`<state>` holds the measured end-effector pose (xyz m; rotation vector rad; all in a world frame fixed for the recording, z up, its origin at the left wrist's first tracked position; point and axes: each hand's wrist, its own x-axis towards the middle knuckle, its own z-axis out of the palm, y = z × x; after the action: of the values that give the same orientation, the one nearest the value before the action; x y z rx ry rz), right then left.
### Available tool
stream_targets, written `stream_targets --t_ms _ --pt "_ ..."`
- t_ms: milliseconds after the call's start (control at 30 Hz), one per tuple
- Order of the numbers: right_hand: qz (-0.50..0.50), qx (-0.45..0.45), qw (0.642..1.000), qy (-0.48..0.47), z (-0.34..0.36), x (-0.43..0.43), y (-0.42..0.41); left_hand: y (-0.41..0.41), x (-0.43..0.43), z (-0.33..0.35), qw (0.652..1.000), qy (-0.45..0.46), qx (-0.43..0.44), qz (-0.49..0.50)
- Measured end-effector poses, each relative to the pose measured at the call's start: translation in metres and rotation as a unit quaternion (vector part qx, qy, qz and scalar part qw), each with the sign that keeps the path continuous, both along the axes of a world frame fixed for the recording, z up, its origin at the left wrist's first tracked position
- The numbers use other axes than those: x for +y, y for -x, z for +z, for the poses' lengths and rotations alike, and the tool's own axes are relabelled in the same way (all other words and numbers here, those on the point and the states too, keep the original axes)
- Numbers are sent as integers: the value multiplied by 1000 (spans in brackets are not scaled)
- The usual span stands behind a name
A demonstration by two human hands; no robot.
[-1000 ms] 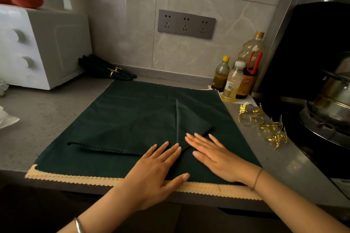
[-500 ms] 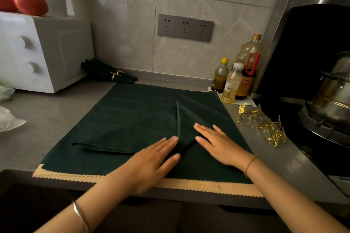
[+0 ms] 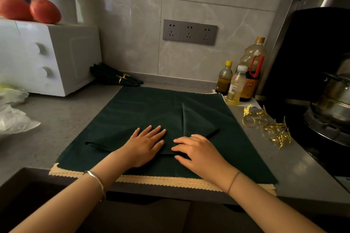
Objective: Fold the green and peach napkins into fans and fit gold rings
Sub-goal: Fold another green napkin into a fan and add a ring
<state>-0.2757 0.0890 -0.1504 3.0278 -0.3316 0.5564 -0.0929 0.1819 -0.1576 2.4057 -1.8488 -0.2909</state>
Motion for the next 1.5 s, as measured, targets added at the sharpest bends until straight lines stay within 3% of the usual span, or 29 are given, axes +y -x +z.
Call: stream_targets --t_ms 133,233,300,400,467,567,633,700,800,1067,1300,1400,1500 --pt "2 -28 999 45 -1 -1 -8 0 -2 8 999 -15 32 -5" --pt "7 -32 998 63 1 -7 3 -2 0 27 992 18 121 3" --pt "-1 -34 998 53 5 -17 21 -9 4 34 990 41 131 -12" --pt "-23 -25 998 51 9 -31 57 -20 9 36 996 30 54 -68" --pt "-35 -20 998 38 10 -39 78 -24 9 33 992 13 -49 -120" --pt "-41 -11 998 39 8 -42 93 -24 8 29 956 40 -184 -223" --pt "-29 1 998 48 6 -41 94 -24 9 30 914 128 -239 -302" --pt "-11 9 999 51 6 -41 93 -26 9 31 873 195 -277 -352" --pt "19 18 998 64 5 -44 93 -29 5 29 857 205 -276 -384" --pt "14 4 999 34 2 -45 90 -42 1 21 896 157 -197 -365" --pt "-41 -37 997 -55 -4 -46 84 -42 -3 13 932 214 -70 -283" --pt "-60 -69 991 -101 -4 -47 80 -32 -3 18 969 176 69 -158" --pt "-71 -84 985 -131 -5 -48 75 -23 -13 20 966 151 183 -102"
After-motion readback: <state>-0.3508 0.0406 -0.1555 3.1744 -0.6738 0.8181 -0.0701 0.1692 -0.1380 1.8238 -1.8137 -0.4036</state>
